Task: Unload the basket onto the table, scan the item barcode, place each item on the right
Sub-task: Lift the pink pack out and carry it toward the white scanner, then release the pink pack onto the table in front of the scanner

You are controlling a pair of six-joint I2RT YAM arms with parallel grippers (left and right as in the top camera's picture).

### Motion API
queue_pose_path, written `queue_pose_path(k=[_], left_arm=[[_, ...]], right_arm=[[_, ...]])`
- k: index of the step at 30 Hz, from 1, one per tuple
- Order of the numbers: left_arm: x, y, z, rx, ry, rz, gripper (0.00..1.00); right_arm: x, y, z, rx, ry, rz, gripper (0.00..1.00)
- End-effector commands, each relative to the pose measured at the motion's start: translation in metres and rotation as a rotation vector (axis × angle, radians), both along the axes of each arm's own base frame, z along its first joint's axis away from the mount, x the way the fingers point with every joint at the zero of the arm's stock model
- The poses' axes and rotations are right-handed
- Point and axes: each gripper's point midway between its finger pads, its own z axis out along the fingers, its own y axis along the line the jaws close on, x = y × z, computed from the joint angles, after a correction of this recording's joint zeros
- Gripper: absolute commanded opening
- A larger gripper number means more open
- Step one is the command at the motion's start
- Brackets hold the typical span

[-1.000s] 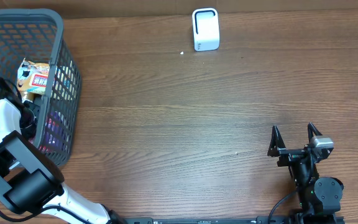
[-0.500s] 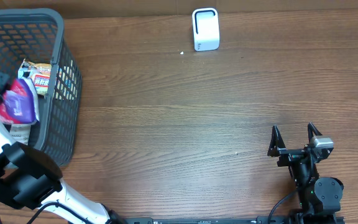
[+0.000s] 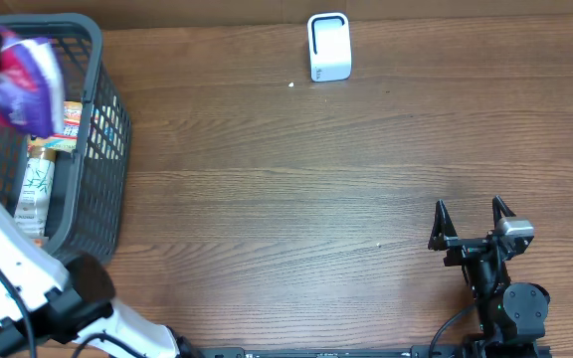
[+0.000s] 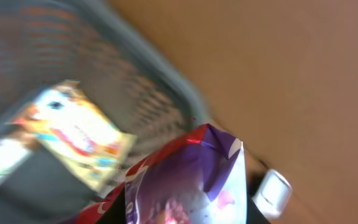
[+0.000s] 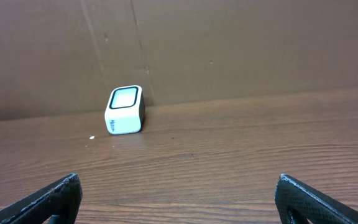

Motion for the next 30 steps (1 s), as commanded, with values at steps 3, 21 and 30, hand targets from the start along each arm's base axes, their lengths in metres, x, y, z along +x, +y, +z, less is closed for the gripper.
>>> queue_pose_path(k=[3,21,30], left_arm=[[-0.003,-0.143,0.039,0.048,-0.096,-0.396,0.04],[0.019,-0.374,-0.255,0.2,0.774,-0.853,0.04],[0.006,-0.393,-0.298,0.085,0.891,-0.963,1.0]], right_arm=[[0.0,0.003,-0.002,0.007,-0.002,0.012,1.0],[0.0,0.003,-0.002,0.007,-0.002,0.012,1.0],[0.0,0.003,-0.002,0.007,-0.002,0.012,1.0]])
